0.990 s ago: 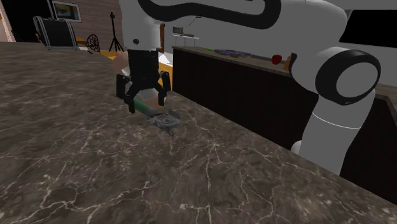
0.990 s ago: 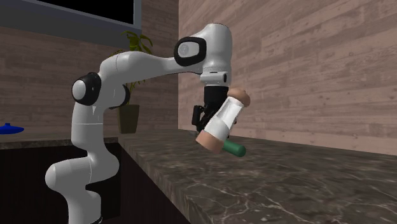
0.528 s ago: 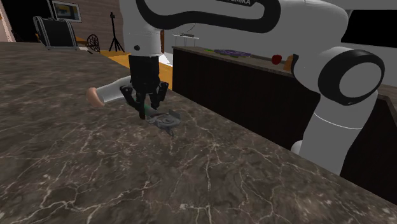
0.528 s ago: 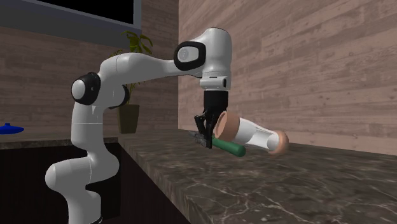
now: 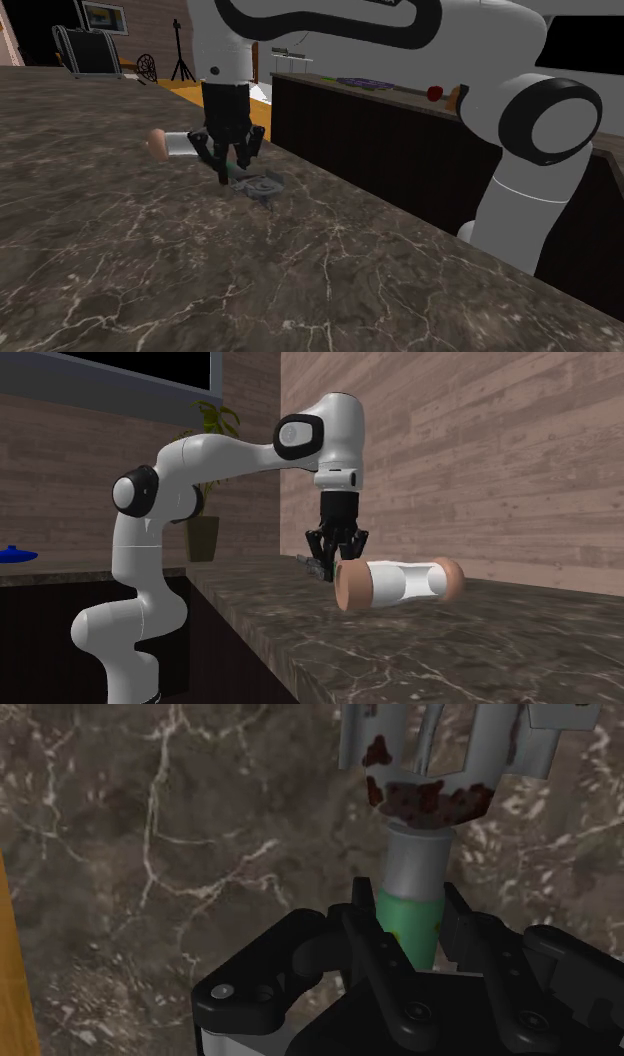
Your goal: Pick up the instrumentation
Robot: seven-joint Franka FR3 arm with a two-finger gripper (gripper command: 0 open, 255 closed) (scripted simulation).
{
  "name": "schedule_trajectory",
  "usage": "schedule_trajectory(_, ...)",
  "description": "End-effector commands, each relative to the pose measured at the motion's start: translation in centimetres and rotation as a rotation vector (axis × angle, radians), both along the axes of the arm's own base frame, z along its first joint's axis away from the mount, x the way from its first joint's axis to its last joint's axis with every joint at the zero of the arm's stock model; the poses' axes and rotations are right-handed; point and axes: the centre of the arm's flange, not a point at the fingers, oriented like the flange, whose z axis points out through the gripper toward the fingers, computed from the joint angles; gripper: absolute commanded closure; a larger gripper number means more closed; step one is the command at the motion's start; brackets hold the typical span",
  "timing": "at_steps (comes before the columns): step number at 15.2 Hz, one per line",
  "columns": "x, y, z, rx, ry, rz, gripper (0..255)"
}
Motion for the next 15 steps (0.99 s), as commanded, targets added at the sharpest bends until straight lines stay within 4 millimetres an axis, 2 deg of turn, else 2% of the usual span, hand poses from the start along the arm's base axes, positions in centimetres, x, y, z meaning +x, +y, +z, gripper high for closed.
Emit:
schedule_trajectory(1,0.1,0.0,0.9,0.000,0.000,0.000,255)
schedule_trajectory(13,0.1,0.0,7.3,0.000,0.000,0.000,255)
schedule_trajectory(15,0.1,0.0,7.3,0.000,0.000,0.000,255)
